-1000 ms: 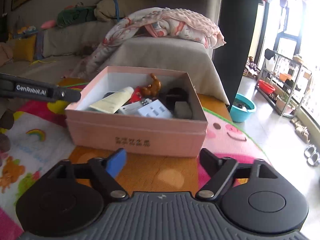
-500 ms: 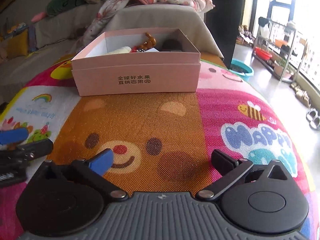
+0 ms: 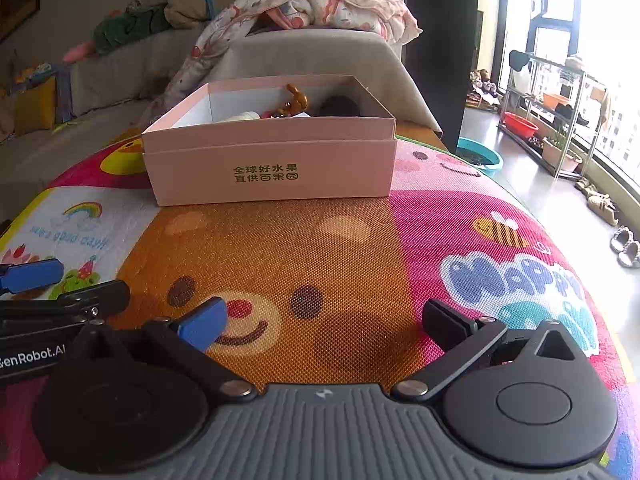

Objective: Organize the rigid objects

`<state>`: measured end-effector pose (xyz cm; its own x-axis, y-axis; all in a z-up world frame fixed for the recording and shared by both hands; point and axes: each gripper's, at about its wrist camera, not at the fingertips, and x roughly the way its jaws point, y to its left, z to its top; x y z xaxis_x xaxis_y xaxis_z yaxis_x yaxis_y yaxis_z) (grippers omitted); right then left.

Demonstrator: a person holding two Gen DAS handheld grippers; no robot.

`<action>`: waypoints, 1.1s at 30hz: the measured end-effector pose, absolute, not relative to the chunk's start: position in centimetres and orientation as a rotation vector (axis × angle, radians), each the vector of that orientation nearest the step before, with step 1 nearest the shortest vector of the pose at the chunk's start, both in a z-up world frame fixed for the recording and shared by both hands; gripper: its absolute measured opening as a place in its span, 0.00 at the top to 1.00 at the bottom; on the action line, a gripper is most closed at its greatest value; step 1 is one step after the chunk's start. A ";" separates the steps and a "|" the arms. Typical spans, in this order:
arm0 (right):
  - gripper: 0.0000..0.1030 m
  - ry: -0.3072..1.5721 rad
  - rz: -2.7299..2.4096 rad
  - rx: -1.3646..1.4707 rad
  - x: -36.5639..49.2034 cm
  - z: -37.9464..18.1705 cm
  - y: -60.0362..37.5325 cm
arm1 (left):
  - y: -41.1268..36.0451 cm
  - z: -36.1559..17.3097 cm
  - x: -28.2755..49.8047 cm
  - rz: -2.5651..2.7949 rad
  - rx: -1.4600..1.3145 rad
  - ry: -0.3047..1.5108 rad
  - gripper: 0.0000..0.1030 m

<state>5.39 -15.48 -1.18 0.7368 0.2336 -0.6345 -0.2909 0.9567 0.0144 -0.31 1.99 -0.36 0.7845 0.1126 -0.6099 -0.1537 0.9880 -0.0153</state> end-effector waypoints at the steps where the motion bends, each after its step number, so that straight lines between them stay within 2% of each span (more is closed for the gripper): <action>1: 0.00 0.685 0.288 -0.087 5.4 -1.2 -15.5 | 2.0 -0.3 -0.3 0.146 -0.065 0.653 0.22; 33: 0.00 0.685 0.288 -0.088 5.4 -1.2 -15.5 | 1.9 -0.3 -0.6 0.168 -0.058 0.655 0.21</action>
